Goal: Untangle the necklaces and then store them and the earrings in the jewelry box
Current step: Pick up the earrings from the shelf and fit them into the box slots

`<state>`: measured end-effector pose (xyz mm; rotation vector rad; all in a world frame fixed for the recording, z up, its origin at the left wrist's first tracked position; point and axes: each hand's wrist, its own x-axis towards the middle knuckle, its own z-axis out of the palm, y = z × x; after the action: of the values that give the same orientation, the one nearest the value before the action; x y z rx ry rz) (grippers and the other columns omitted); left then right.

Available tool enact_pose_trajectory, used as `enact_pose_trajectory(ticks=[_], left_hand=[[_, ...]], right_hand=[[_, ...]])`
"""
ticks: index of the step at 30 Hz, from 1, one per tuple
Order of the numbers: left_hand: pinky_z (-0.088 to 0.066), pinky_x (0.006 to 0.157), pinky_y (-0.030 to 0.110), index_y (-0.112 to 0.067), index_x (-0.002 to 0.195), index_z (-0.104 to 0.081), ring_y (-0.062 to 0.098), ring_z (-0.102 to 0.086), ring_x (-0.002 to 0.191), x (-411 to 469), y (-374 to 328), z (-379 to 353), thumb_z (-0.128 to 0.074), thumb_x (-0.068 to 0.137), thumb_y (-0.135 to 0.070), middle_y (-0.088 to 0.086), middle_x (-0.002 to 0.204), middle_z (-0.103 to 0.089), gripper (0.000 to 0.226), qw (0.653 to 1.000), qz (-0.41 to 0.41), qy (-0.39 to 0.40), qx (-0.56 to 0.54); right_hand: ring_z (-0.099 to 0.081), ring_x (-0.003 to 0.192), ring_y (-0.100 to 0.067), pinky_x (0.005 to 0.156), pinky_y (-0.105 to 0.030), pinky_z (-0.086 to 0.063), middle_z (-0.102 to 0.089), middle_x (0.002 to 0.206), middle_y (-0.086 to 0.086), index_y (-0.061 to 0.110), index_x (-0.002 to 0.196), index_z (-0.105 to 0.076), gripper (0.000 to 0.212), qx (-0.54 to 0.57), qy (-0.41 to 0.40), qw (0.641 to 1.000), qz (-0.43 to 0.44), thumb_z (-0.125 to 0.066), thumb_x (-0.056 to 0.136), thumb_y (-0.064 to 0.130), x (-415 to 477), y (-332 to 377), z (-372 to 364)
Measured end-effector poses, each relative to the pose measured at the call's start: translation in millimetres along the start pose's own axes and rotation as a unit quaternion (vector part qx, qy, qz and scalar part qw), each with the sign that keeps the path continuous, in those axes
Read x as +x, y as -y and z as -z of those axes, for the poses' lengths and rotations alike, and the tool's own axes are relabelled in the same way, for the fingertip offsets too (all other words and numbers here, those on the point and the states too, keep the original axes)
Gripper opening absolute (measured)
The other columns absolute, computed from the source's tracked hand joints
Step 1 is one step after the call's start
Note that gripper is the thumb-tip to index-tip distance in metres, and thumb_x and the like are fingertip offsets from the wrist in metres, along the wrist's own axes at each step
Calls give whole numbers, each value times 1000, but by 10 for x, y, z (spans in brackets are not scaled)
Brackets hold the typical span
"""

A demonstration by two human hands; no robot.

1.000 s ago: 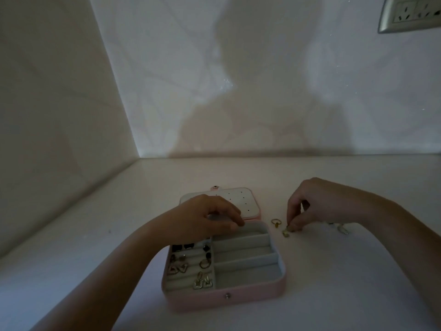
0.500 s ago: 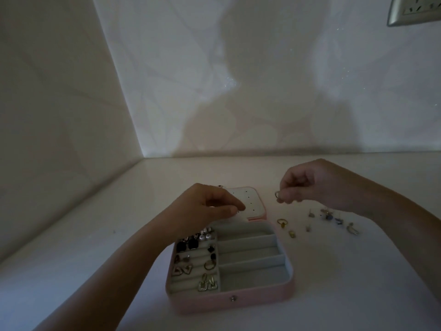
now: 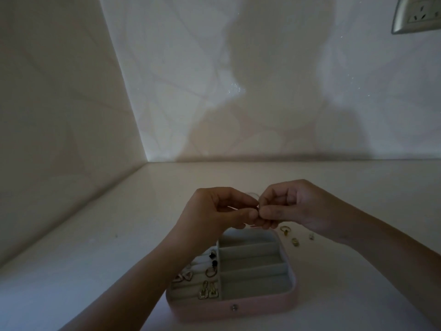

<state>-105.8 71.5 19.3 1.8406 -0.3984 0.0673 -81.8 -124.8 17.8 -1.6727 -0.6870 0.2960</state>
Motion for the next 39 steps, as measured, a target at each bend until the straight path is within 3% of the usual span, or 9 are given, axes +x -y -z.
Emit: enact_pose_trajectory(ticks=[7, 12, 20, 28, 34, 39], left_hand=[[-54, 62, 18, -12, 81, -72, 13, -70, 67, -21, -52, 32, -76, 70, -5, 7, 73, -74, 13, 999, 25, -13, -18], [-54, 65, 17, -13, 87, -72, 11, -69, 69, -30, -82, 53, -73, 75, 1, 5, 78, -74, 18, 999, 32, 2, -37], [-52, 68, 12, -25, 84, -70, 4, -69, 72, -83, -152, 44, -77, 74, -6, -6, 78, -73, 23, 988, -82, -80, 100], [-54, 66, 17, -24, 82, -70, 4, -68, 68, -82, -129, 10, -74, 79, -10, -8, 75, -72, 15, 988, -73, -66, 117], [-53, 60, 16, -14, 81, -71, 10, -69, 65, -82, -147, 20, -70, 81, -12, 2, 71, -73, 2, 996, -37, -64, 44], [-54, 60, 19, -7, 83, -70, 13, -71, 66, -76, -175, 15, -68, 72, -23, 8, 73, -74, 20, 999, -8, -48, -9]], right_hand=[[-69, 75, -14, 69, -17, -52, -73, 78, -6, 6, 84, -69, 13, 4, -36, 999, 14, -73, 73, 0, 16, -23, -69], [-67, 73, -14, 69, -19, -52, -72, 78, -6, 6, 83, -68, 17, 24, -50, 998, 35, -74, 68, 6, 8, -11, -106], [-69, 81, -23, 75, -26, -56, -72, 87, -17, 15, 74, -70, 17, 59, -43, 997, 24, -79, 63, 5, 12, -21, -147], [-70, 86, -26, 84, -35, -57, -73, 87, -14, 10, 88, -65, 33, 56, -44, 997, 25, -81, 59, 9, 13, -15, -180], [-70, 73, -23, 69, -26, -57, -73, 81, -14, 7, 87, -71, 21, 42, -76, 995, 40, -74, 67, 13, -6, 23, -183], [-69, 69, -17, 63, -19, -53, -73, 77, -10, 8, 85, -75, 17, 12, -108, 991, 73, -70, 70, 17, -20, 48, -159]])
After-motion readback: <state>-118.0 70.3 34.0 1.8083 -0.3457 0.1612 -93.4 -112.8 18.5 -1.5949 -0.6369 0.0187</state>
